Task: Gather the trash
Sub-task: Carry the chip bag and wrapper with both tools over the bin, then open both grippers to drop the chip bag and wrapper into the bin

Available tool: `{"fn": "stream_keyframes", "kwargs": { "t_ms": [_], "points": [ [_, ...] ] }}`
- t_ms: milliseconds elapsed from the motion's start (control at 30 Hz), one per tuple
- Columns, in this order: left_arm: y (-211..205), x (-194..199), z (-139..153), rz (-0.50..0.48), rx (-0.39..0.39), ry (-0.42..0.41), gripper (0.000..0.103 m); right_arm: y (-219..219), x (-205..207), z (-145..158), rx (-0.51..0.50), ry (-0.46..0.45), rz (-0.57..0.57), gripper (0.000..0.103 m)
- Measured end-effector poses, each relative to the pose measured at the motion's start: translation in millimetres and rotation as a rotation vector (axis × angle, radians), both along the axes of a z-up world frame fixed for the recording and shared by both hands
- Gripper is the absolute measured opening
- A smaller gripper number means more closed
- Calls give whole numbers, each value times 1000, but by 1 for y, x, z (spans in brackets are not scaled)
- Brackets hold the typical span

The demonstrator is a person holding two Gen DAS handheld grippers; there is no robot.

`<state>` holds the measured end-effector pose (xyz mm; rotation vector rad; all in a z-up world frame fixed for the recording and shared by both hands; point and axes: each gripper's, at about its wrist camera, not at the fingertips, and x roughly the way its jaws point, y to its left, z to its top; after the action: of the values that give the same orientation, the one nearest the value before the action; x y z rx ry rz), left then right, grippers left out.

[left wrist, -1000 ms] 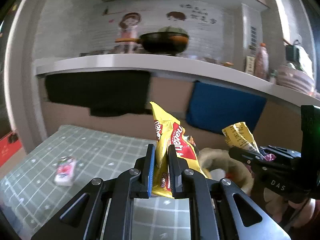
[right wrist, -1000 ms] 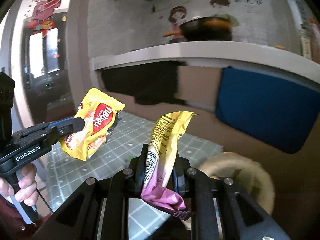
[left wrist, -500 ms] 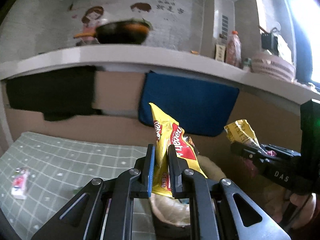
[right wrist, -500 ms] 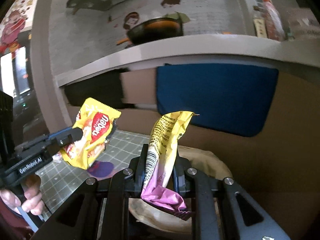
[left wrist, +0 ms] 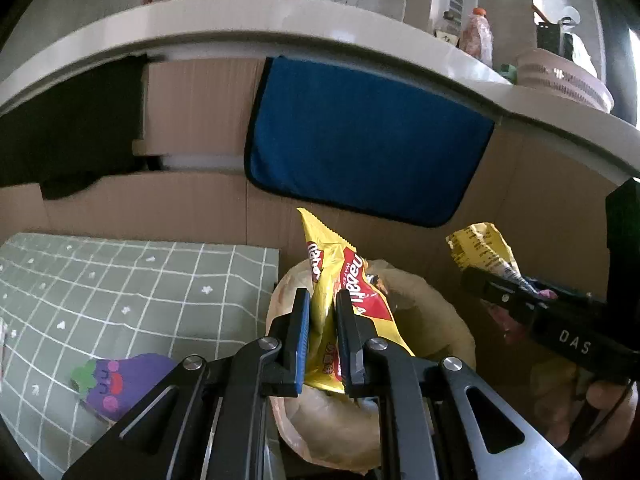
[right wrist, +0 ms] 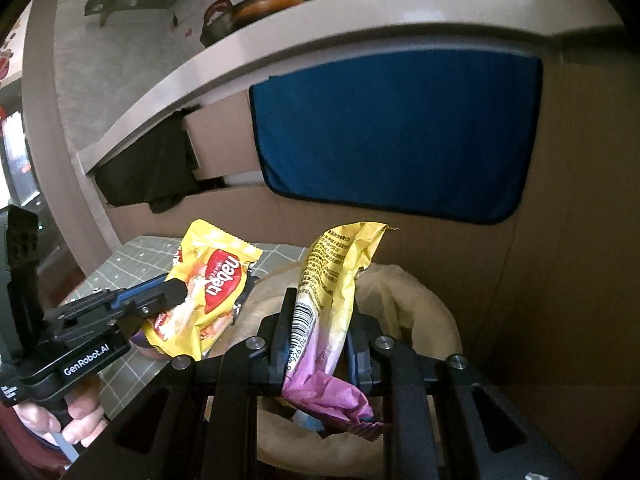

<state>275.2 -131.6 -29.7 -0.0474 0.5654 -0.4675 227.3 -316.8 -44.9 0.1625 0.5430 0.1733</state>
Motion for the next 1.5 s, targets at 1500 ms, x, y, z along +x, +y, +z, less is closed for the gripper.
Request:
{"fn": "stream_keyframes", "kwargs": {
  "t_ms": [1500],
  "points": [
    [15, 61, -48, -49, -142, 303, 50, -9, 54, -68, 57, 172, -8, 53]
  ]
}}
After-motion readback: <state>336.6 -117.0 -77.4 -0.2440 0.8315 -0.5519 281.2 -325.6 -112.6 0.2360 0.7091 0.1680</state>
